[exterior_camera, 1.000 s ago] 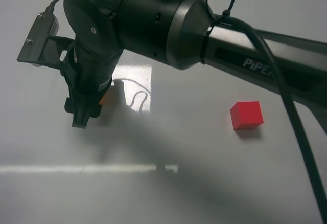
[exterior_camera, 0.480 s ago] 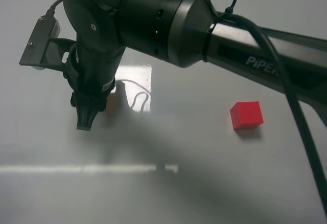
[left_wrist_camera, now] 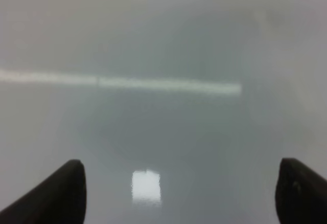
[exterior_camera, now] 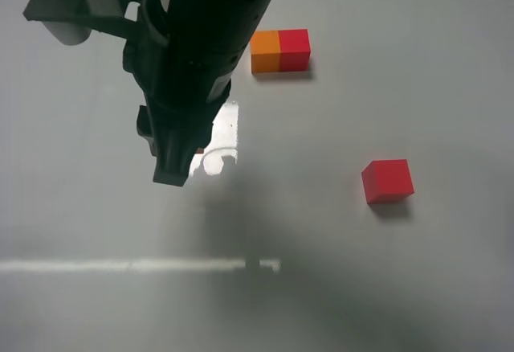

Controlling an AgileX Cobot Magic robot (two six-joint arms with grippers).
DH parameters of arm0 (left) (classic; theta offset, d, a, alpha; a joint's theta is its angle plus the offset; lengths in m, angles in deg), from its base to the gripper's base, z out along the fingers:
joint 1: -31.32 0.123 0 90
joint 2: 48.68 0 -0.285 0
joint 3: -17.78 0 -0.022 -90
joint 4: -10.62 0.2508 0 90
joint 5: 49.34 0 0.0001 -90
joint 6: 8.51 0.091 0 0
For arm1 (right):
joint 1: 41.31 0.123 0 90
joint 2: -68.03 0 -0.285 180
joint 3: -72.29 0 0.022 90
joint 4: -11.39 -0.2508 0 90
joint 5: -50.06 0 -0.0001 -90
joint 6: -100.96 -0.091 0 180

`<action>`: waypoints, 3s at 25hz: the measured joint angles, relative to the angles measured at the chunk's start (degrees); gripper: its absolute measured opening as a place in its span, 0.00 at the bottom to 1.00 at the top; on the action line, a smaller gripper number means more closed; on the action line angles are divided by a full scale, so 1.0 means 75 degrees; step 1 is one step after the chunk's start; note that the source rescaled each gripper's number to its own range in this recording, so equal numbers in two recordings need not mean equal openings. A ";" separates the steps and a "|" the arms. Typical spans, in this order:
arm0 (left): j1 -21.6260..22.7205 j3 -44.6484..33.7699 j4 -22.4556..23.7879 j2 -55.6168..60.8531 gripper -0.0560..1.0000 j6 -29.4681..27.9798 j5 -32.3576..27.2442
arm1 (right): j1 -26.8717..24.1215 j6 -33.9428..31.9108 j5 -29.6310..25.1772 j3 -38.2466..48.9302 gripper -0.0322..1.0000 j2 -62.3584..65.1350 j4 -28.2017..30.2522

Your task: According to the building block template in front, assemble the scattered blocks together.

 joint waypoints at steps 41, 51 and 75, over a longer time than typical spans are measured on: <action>0.0000 0.0000 0.0000 0.0000 0.06 0.0000 0.0000 | -0.2535 0.1387 0.3106 0.6205 0.03 0.3442 -0.0335; 0.0000 0.0000 0.0000 0.0000 0.06 0.0000 0.0006 | -0.2969 0.1802 0.3246 0.6220 0.03 0.3442 -0.0714; 0.0000 0.0000 0.0000 0.0000 0.06 0.0000 -0.0001 | -0.3204 0.2086 0.3886 0.6759 0.03 0.3451 -0.0671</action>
